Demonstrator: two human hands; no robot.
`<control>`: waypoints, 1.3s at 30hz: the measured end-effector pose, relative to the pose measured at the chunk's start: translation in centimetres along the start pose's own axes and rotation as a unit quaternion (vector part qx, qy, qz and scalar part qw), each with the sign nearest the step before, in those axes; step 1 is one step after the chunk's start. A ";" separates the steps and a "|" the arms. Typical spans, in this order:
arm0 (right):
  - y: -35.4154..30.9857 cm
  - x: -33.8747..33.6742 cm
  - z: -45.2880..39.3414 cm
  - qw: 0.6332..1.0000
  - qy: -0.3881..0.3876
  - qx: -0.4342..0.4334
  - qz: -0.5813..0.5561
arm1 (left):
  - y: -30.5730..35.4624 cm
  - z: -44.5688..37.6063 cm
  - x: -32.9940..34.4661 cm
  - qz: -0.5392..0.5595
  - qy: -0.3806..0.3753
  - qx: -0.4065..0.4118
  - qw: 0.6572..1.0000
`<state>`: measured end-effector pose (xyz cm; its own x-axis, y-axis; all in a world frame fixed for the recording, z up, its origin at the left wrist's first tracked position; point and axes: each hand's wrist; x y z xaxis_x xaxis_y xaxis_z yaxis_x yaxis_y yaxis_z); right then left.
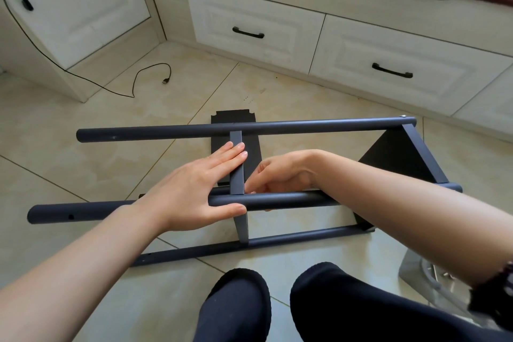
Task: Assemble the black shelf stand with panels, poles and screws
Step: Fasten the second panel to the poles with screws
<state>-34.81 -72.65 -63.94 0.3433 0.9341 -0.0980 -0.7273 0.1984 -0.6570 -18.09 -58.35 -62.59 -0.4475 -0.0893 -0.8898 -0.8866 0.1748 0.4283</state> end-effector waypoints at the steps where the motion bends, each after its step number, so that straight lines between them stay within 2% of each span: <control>1: 0.1 -0.1 0.0 1.000 -0.003 -0.002 -0.003 | 0.0 0.0 0.0 0.001 -0.001 0.000 1.000; 6: 0.1 0.5 -0.7 1.000 0.000 0.025 -0.003 | 0.0 -0.1 0.0 0.009 -0.003 -0.001 1.000; 13: 0.1 -0.2 -0.5 0.999 -0.026 -0.009 -0.022 | -0.1 0.0 0.0 0.010 0.000 -0.004 1.000; 17: -0.2 0.4 -0.8 0.999 0.001 0.034 0.013 | -0.1 0.0 0.0 0.012 -0.001 -0.004 1.000; 22: 0.1 0.0 -0.6 0.999 -0.029 -0.001 -0.042 | -0.1 0.0 0.1 0.013 0.004 -0.005 1.000; 28: -0.2 0.3 -0.8 0.999 -0.012 0.034 0.000 | 0.0 0.0 0.0 0.009 0.002 -0.004 1.000; 32: 0.1 0.0 -0.9 0.999 -0.037 -0.001 -0.024 | 0.0 0.0 0.0 0.007 0.003 -0.004 1.000; 39: 0.3 -0.3 -0.7 0.999 -0.028 0.007 -0.024 | 0.0 0.0 0.0 0.002 -0.002 -0.002 1.000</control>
<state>-34.69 -73.06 -64.63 0.3449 0.9383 -0.0252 -0.7192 0.2469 -0.6494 -18.09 -58.37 -62.59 -0.4505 -0.0852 -0.8887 -0.8853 0.1711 0.4324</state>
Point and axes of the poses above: each hand's wrist, its own z-axis away from the middle knuckle, its own x-axis out of the palm, y = z × x, and after that the axes turned 13 degrees about y, right-handed
